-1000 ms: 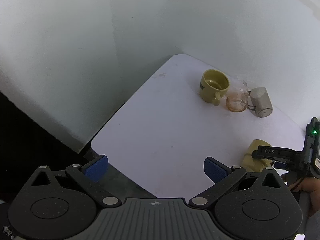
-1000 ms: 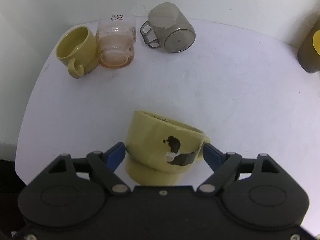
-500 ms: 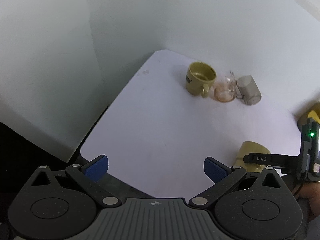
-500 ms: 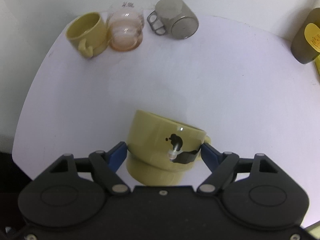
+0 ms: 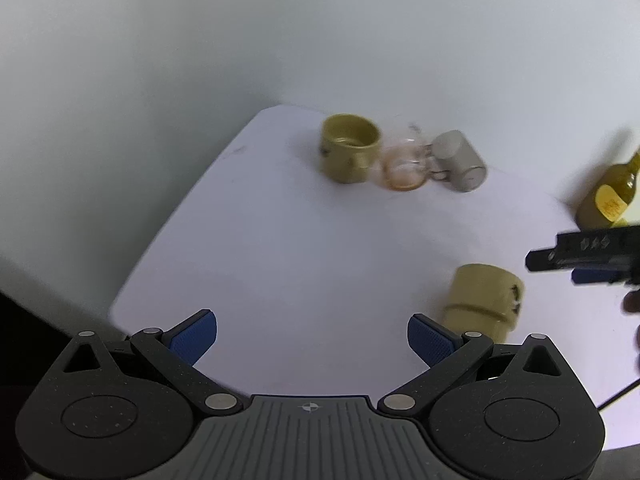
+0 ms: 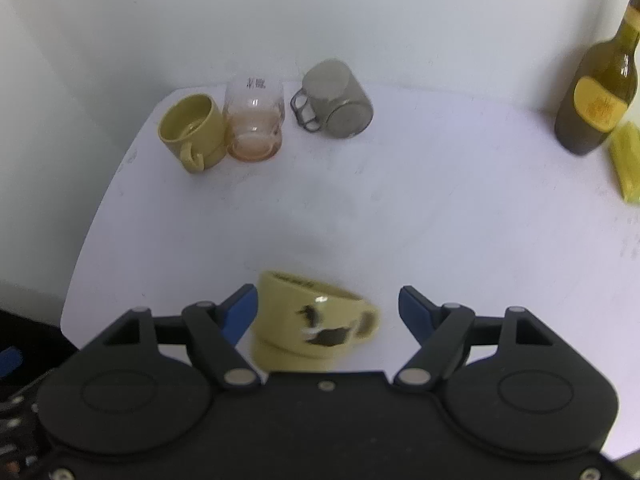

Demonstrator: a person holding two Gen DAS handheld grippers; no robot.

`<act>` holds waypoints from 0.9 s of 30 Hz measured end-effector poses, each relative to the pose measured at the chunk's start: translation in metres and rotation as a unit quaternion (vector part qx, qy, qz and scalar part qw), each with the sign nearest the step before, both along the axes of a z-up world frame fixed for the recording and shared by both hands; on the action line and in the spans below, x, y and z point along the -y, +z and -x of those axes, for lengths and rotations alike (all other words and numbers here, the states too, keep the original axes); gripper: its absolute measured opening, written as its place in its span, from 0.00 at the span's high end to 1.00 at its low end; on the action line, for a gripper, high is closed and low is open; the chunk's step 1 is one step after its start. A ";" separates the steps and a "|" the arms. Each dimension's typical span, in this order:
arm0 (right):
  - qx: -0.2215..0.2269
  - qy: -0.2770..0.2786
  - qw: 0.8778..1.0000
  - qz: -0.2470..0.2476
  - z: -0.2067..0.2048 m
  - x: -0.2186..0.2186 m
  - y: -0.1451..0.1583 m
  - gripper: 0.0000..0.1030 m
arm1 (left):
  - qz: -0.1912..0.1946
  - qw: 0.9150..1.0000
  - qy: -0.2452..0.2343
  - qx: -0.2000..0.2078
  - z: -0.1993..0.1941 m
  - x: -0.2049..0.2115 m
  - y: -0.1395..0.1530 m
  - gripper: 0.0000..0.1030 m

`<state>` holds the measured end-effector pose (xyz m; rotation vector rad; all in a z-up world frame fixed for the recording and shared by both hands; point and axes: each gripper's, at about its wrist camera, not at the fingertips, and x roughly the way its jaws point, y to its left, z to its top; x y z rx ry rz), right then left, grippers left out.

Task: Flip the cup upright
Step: 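Lift the cream mug with the right gripper and carry it toward the left gripper, then grasp the cream mug with the left gripper and rotate it rim-up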

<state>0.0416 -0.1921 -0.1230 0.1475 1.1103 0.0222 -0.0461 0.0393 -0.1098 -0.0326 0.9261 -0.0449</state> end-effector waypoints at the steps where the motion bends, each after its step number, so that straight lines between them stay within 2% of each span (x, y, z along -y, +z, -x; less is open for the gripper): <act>1: 0.003 0.008 1.000 0.005 0.002 0.013 0.006 0.26 | -0.002 1.000 -0.002 0.000 0.000 0.005 -0.002 0.00; 3: 0.011 0.016 1.000 0.007 0.005 0.030 0.014 0.25 | -0.013 0.999 -0.029 0.013 0.006 0.038 -0.018 0.00; 7: 0.021 0.016 1.000 0.004 0.016 0.078 0.030 0.22 | -0.022 0.997 -0.075 0.027 0.011 0.077 -0.036 0.00; 9: 0.024 0.011 1.000 0.003 0.022 0.097 0.033 0.19 | -0.038 0.994 -0.104 0.018 0.010 0.102 -0.051 0.00; 12: 0.012 0.010 1.000 0.002 0.031 0.125 0.034 0.19 | -0.052 0.991 -0.121 0.011 0.008 0.127 -0.065 0.00; 14: 0.014 0.010 1.000 -0.002 0.036 0.133 0.033 0.18 | -0.057 0.990 -0.127 0.015 0.008 0.136 -0.072 0.00; 20: 0.008 -0.013 1.000 -0.015 0.056 0.156 0.025 0.18 | -0.089 0.988 -0.122 -0.019 -0.012 0.151 -0.106 0.00; 24: 0.013 -0.035 0.999 -0.019 0.065 0.170 0.026 0.18 | -0.145 0.980 -0.134 0.006 -0.023 0.162 -0.116 0.00; 27: 0.017 -0.054 0.998 -0.022 0.069 0.180 0.026 0.18 | -0.152 0.977 -0.149 0.015 -0.028 0.167 -0.118 0.02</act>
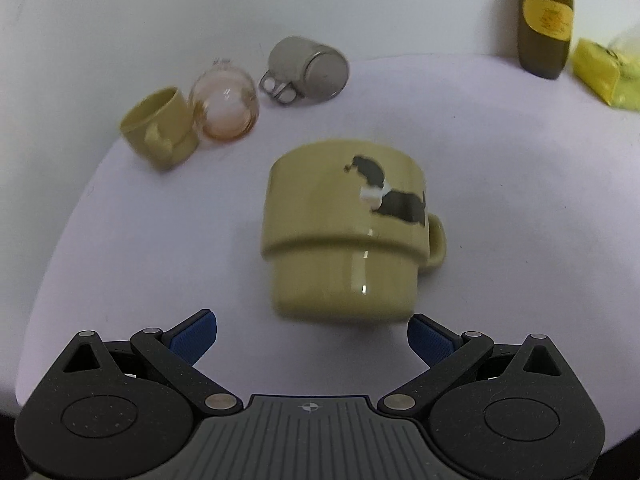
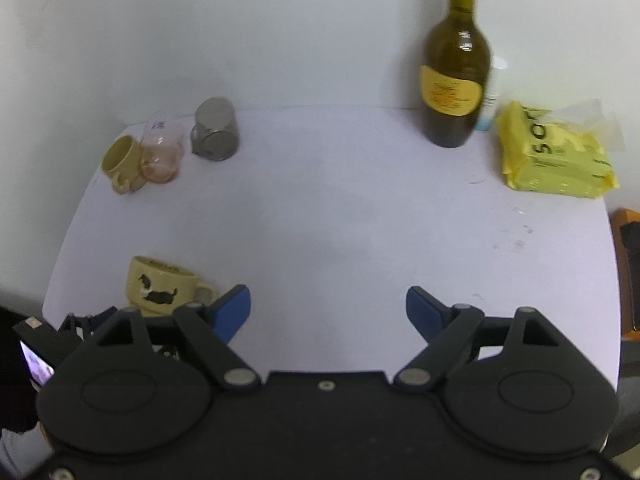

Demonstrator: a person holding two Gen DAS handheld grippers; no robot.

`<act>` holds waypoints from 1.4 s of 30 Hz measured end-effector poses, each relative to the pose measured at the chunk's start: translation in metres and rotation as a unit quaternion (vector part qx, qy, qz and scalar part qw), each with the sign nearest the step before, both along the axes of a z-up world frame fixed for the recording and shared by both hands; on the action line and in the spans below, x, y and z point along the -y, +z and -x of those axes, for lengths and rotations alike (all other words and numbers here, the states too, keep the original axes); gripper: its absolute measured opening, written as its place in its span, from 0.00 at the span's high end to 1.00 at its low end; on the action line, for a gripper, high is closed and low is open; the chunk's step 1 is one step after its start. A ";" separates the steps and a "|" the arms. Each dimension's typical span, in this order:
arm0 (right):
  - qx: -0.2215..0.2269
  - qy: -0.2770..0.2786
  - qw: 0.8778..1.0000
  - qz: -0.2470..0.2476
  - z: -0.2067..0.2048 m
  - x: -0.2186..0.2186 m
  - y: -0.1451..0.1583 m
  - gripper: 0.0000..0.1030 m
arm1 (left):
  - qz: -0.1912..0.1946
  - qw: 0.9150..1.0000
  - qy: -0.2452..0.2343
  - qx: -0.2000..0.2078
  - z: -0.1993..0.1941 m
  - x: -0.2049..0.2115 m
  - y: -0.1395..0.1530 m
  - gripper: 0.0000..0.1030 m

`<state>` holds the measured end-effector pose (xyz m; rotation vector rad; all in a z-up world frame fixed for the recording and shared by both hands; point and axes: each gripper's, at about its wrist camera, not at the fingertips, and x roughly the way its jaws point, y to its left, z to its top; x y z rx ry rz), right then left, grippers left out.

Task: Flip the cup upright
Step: 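Grasp the cream mug with the left gripper and rotate it rim-up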

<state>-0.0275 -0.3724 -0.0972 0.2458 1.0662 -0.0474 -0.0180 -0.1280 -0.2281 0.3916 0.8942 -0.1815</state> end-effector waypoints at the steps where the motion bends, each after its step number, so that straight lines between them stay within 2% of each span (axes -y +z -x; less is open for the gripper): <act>1: 0.001 -0.010 1.000 -0.001 0.001 0.004 0.000 0.18 | 0.000 1.000 -0.004 0.002 -0.001 0.002 0.001 0.03; 5: 0.001 -0.028 1.000 -0.010 0.003 0.011 -0.001 0.18 | -0.002 0.999 -0.036 0.009 -0.002 0.007 0.000 0.27; 6: 0.003 -0.029 0.999 -0.013 0.003 0.011 -0.002 0.18 | -0.008 0.999 -0.037 0.007 -0.002 0.008 -0.001 0.28; 10: 0.007 -0.031 0.999 -0.021 0.001 0.007 -0.003 0.18 | -0.016 0.999 -0.034 0.002 -0.003 0.007 -0.006 0.28; 12: 0.007 -0.031 0.999 -0.025 0.001 0.005 -0.002 0.18 | -0.012 0.999 -0.032 -0.008 -0.002 0.005 -0.005 0.31; 16: 0.012 -0.024 0.999 -0.025 -0.001 -0.001 0.001 0.18 | -0.010 0.999 -0.024 -0.034 -0.003 0.003 -0.003 0.32; 22: 0.010 -0.022 0.999 -0.036 -0.007 -0.006 -0.002 0.18 | 0.034 0.997 -0.002 -0.070 -0.005 -0.009 0.011 0.32; 23: 0.010 -0.021 0.999 -0.037 -0.007 -0.007 -0.002 0.18 | 0.050 0.995 0.008 -0.088 -0.008 -0.013 0.014 0.32; 27: 0.010 -0.014 0.999 -0.037 -0.013 -0.014 -0.002 0.18 | 0.089 0.988 0.040 -0.121 -0.016 -0.022 0.018 0.33; 31: 0.016 -0.005 0.999 -0.034 -0.017 -0.020 0.001 0.18 | 0.108 0.985 0.058 -0.125 -0.021 -0.025 0.023 0.33; 35: 0.018 0.004 0.999 -0.030 -0.020 -0.026 0.003 0.18 | 0.108 0.986 0.054 -0.112 -0.029 -0.023 0.032 0.33; 37: 0.018 0.004 0.999 -0.030 -0.022 -0.027 0.004 0.18 | 0.112 0.985 0.061 -0.120 -0.033 -0.023 0.031 0.33; 39: 0.019 0.004 0.999 -0.029 -0.023 -0.027 0.005 0.18 | 0.126 0.979 0.084 -0.138 -0.038 -0.027 0.026 0.33; 42: 0.022 0.002 0.999 -0.026 -0.023 -0.026 0.007 0.18 | 0.122 0.979 0.088 -0.140 -0.039 -0.027 0.021 0.33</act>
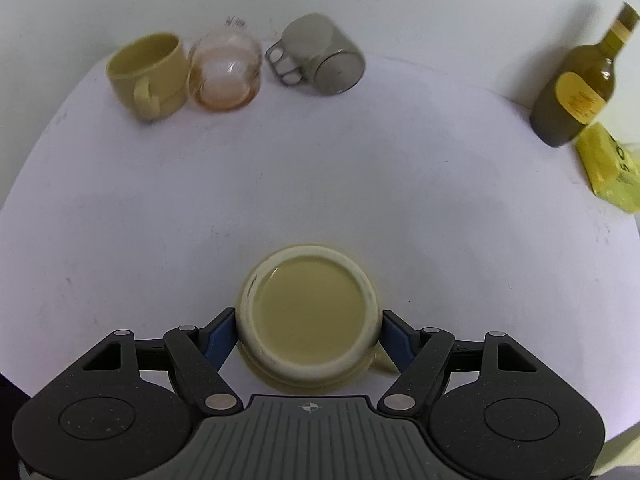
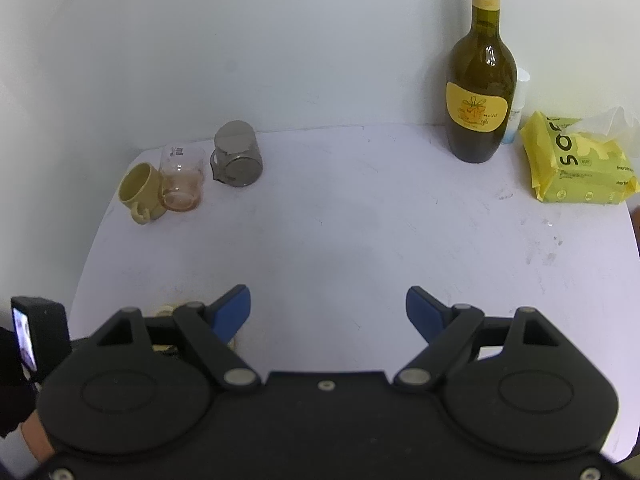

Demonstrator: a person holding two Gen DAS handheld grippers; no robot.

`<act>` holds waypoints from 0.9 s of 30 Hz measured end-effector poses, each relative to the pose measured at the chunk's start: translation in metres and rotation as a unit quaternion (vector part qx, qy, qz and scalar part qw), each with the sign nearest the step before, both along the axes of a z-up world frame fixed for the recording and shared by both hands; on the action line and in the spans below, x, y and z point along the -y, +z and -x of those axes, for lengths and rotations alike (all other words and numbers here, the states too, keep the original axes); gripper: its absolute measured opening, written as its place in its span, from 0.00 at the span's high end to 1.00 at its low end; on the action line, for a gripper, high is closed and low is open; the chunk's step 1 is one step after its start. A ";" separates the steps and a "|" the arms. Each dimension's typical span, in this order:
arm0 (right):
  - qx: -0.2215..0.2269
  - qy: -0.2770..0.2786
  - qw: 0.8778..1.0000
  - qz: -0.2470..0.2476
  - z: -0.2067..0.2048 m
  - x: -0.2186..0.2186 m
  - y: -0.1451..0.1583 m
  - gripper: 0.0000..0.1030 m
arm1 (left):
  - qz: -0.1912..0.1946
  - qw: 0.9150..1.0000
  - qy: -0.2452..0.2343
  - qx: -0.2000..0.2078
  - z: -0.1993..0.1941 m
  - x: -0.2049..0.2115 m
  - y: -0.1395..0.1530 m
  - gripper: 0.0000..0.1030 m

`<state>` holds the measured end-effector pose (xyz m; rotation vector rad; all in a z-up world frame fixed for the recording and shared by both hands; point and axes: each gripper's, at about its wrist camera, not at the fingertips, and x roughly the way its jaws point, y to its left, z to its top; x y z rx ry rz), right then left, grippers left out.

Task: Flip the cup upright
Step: 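Grasp the cream mug with the left gripper and rotate it rim-up, then lower the upright cream mug onto the table with the left gripper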

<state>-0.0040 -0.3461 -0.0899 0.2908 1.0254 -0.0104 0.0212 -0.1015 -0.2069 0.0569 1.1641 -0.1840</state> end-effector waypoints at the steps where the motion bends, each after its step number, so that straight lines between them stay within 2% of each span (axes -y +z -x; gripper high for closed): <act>1: 0.001 -0.002 1.000 0.001 0.000 0.000 0.001 0.18 | 0.000 1.000 0.001 -0.001 -0.001 0.000 0.000 0.33; 6: -0.003 -0.009 1.000 0.001 0.002 0.002 -0.001 0.18 | 0.000 1.000 0.026 -0.015 -0.011 0.000 -0.001 0.33; 9: -0.004 -0.012 1.000 -0.001 0.003 0.001 -0.001 0.18 | -0.018 1.000 0.017 -0.013 -0.011 0.004 -0.003 0.32; 16: -0.004 -0.020 1.000 -0.008 0.005 0.002 -0.002 0.18 | -0.018 1.000 0.007 -0.014 -0.001 0.001 -0.002 0.32; 18: -0.006 -0.021 1.000 -0.011 0.006 0.002 -0.003 0.18 | -0.021 1.000 0.007 -0.010 0.001 0.000 -0.002 0.26; 20: -0.006 -0.021 1.000 -0.011 0.007 0.002 -0.003 0.18 | -0.023 1.000 0.001 0.005 0.004 0.001 0.002 0.25; 22: -0.004 -0.022 1.000 -0.012 0.008 0.002 -0.001 0.18 | -0.021 1.000 -0.001 0.007 0.004 0.002 0.002 0.31; 27: 0.000 -0.030 0.999 -0.015 0.011 0.003 0.000 0.18 | -0.015 1.000 0.017 0.012 -0.004 0.003 0.002 0.32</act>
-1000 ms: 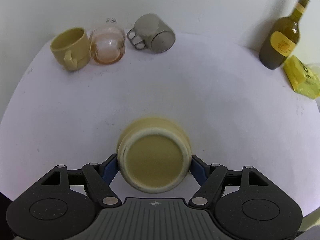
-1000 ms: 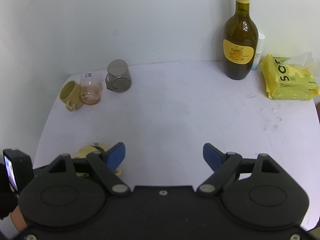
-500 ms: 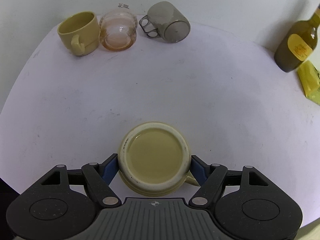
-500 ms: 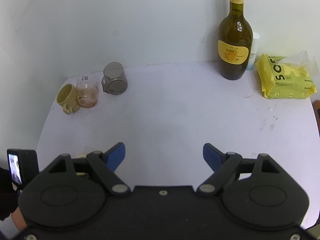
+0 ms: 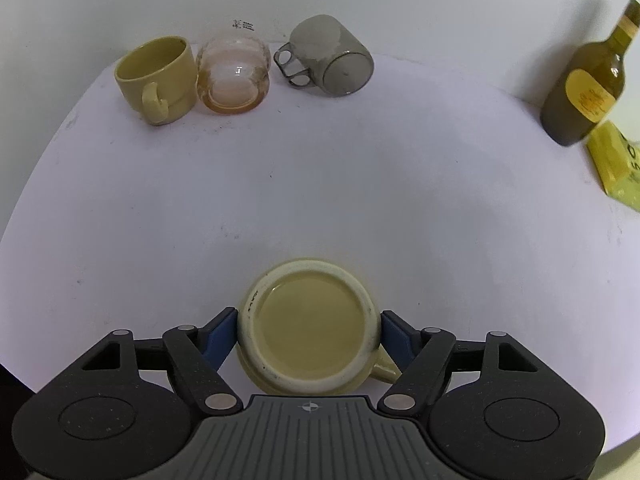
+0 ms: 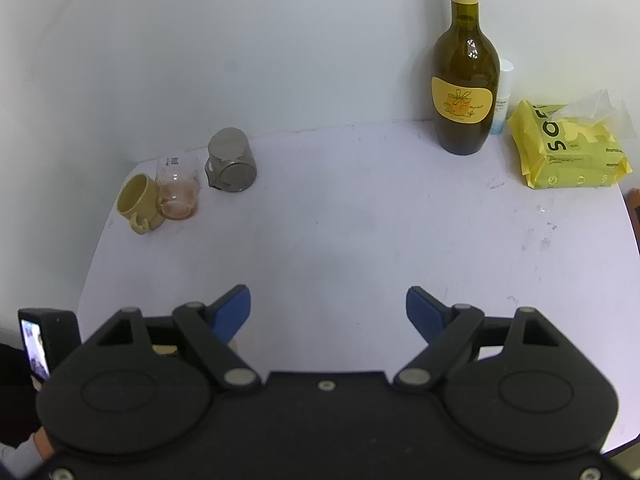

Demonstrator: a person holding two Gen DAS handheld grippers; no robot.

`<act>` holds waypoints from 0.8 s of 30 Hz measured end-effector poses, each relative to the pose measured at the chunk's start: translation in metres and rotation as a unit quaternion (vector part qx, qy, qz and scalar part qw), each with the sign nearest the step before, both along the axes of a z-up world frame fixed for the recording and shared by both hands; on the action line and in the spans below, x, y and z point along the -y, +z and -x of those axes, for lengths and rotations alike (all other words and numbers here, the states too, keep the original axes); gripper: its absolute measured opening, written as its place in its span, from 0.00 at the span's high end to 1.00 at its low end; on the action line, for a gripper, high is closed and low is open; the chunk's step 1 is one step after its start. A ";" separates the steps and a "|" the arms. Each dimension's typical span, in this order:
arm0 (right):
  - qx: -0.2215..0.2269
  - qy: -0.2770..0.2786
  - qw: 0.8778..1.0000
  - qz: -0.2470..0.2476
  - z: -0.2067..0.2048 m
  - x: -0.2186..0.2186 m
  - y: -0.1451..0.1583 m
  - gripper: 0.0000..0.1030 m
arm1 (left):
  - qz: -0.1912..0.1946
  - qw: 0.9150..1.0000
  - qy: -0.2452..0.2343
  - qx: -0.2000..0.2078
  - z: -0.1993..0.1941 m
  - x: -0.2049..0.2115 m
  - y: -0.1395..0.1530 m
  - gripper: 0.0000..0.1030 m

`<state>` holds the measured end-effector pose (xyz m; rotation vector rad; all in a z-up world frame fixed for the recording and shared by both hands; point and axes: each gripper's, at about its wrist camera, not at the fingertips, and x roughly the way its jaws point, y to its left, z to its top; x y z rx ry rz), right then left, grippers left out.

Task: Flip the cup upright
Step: 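Lower the upright cream mug onto the table with the left gripper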

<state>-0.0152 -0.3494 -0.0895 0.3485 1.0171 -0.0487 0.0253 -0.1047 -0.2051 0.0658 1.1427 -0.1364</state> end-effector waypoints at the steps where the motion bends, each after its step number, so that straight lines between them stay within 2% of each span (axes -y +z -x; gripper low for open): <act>1: 0.000 -0.002 1.000 -0.001 0.001 0.001 0.000 0.18 | 0.000 1.000 0.002 0.001 -0.001 0.000 0.000 0.32; 6: 0.000 -0.005 1.000 -0.002 0.002 0.001 0.001 0.18 | 0.002 0.999 0.044 0.012 -0.026 0.002 0.001 0.32; 12: 0.005 0.011 1.000 0.002 0.002 -0.006 0.005 0.18 | -0.004 0.998 0.063 0.023 -0.063 0.006 0.000 0.32; 17: 0.011 0.027 1.000 0.012 0.004 -0.015 0.010 0.18 | -0.018 0.998 0.065 0.012 -0.072 0.007 -0.003 0.27; 18: 0.015 0.028 0.999 0.020 0.004 -0.017 0.012 0.18 | -0.013 0.998 0.065 0.013 -0.069 0.005 0.000 0.21; 22: 0.023 0.029 0.998 0.048 -0.001 -0.027 0.021 0.13 | 0.005 0.998 0.065 0.024 -0.051 -0.004 0.023 0.10; 24: 0.026 0.037 0.998 0.050 -0.005 -0.033 0.028 0.11 | 0.020 0.997 0.060 0.041 -0.033 -0.015 0.052 0.00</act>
